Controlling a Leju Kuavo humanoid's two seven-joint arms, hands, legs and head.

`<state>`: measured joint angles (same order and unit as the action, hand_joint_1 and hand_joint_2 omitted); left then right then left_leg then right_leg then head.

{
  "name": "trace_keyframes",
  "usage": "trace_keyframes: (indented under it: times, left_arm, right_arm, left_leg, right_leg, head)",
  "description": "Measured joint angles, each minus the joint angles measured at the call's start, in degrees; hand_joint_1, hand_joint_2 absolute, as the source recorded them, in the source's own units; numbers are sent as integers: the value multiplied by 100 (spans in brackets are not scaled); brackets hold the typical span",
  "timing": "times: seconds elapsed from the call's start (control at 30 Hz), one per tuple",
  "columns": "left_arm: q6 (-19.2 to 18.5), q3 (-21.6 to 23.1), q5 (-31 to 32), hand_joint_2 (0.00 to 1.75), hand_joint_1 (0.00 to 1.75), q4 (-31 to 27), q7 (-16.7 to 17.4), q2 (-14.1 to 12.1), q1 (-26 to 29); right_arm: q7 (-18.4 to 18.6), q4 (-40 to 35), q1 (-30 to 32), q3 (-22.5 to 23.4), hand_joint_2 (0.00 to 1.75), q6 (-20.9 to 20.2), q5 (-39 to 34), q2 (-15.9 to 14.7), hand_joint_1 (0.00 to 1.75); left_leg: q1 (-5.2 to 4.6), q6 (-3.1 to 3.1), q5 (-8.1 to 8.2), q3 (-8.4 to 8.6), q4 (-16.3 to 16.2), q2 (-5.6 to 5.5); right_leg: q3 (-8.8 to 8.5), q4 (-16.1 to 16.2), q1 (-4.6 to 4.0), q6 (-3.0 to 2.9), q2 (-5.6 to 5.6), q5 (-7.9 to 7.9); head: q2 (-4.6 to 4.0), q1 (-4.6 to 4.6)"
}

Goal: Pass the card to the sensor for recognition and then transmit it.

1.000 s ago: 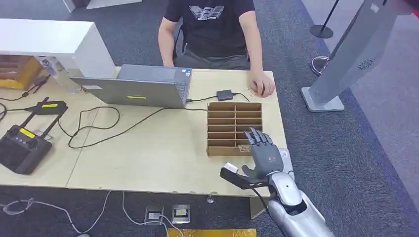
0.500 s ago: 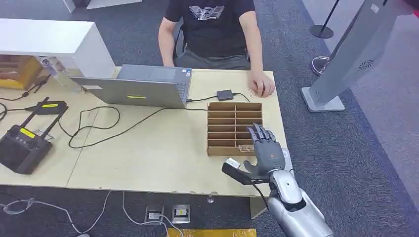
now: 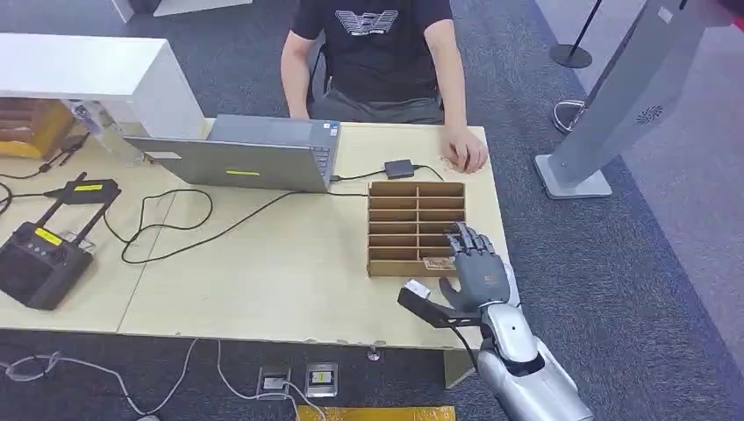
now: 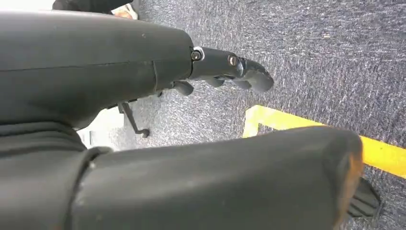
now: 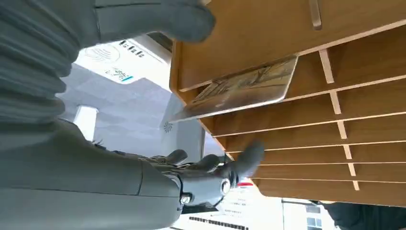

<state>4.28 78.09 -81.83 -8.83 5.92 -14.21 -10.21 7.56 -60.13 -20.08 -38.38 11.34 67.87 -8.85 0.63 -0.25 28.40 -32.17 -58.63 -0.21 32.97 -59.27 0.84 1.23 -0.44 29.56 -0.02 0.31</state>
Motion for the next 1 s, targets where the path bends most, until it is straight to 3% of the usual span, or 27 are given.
trace_keyframes:
  times: [1.0]
  left_arm:
    - [28,2,-24,0,0,0,-55,-4,-5]
  right_arm:
    - [-293,0,-101,-2,175,-105,-236,70,175]
  left_leg:
    - [0,-1,0,6,0,6]
  right_leg:
    - [-2,0,0,0,14,0]
  head:
    - [0,0]
